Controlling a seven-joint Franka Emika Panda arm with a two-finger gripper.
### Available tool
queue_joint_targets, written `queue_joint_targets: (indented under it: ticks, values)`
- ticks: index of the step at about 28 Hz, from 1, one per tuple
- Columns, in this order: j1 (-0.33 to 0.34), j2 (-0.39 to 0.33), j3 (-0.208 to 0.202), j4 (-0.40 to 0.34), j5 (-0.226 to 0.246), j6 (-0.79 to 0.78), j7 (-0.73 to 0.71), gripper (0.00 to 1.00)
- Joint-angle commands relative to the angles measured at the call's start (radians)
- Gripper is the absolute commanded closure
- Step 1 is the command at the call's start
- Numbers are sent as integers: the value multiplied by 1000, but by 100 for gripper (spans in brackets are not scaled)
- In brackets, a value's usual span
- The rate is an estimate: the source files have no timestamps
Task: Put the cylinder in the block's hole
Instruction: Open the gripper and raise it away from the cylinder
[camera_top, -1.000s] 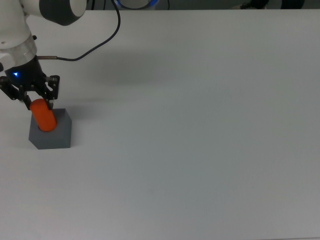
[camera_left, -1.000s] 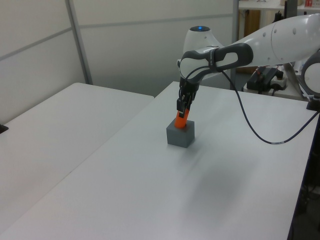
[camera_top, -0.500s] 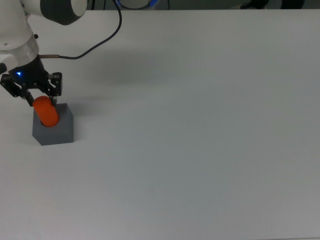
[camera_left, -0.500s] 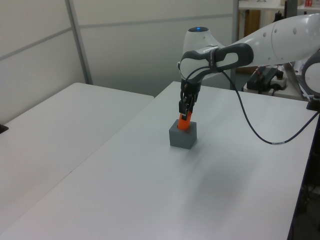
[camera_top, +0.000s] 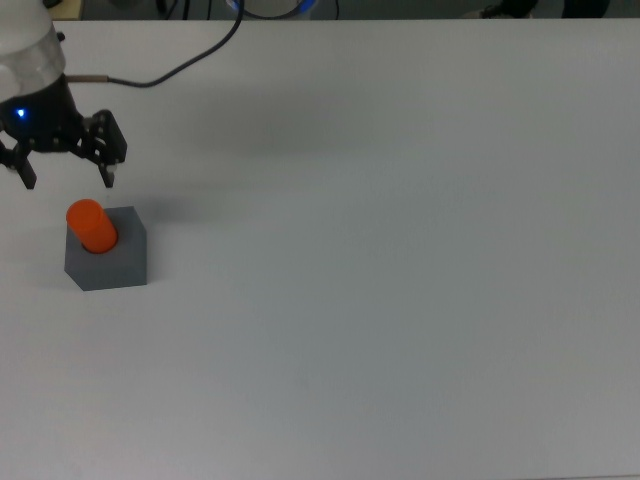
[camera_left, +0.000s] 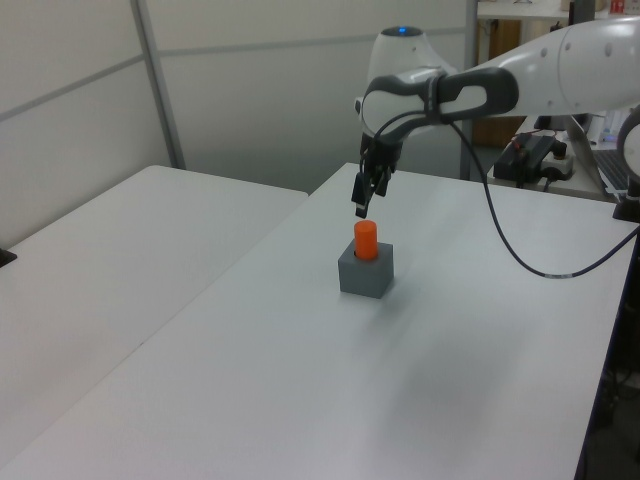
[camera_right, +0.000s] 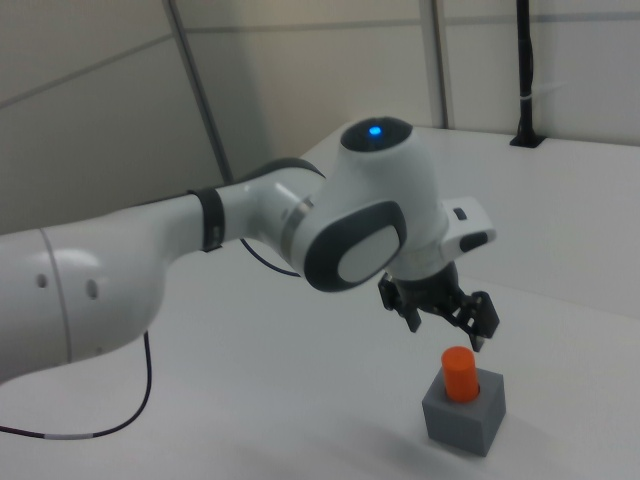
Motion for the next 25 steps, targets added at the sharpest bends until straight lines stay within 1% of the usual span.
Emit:
queue_joint_targets:
  ticks: [1, 2, 7, 11, 13, 14, 15, 19, 23, 25]
  values:
    - [7, -42, -1, 15, -18, -76, 23, 0]
    - [7, -40, -2, 23, -18, -85, 23, 0]
    - [7, -46, -5, 32, -56, -125, 23, 0]
    - [7, -45, -5, 34, -65, -165, 23, 0]
    - [7, -45, -5, 34, -83, -196, 23, 0]
    - [7, -46, -2, 40, -103, -223, 25, 0]
    - [7, -47, -1, 49, -111, -240, 26, 0]
    - [7, -47, 2, 74, -110, -309, 29, 0]
    - [11, -47, 4, 74, -97, -314, 32, 0]
    - [27, -47, 5, 74, -96, -314, 38, 0]
